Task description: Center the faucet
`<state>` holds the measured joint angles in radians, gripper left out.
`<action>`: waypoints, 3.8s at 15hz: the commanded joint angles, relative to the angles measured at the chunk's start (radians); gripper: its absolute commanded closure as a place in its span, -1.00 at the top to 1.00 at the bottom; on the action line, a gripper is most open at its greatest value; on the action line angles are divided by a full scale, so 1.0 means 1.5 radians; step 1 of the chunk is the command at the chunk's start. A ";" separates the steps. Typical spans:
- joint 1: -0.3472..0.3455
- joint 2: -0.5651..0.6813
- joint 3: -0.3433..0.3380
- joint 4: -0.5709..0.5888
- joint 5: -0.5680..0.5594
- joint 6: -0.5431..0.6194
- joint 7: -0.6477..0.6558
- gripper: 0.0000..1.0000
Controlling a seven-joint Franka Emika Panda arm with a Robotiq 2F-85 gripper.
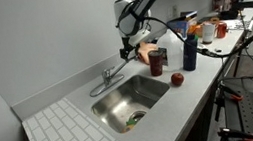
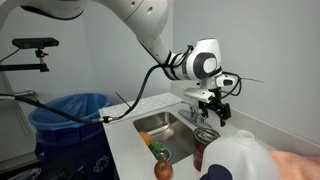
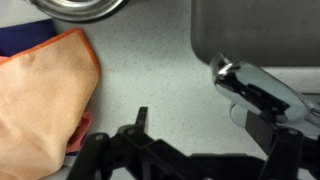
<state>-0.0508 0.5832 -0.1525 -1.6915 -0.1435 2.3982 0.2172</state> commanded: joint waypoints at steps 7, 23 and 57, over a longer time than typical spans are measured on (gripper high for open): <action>-0.027 -0.092 0.066 -0.098 0.067 -0.085 -0.160 1.00; 0.017 -0.138 0.108 -0.160 0.062 -0.062 -0.159 1.00; 0.039 -0.343 0.088 -0.204 -0.011 -0.131 -0.039 1.00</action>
<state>-0.0033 0.1559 -0.0284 -1.9488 -0.1851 2.2256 0.1413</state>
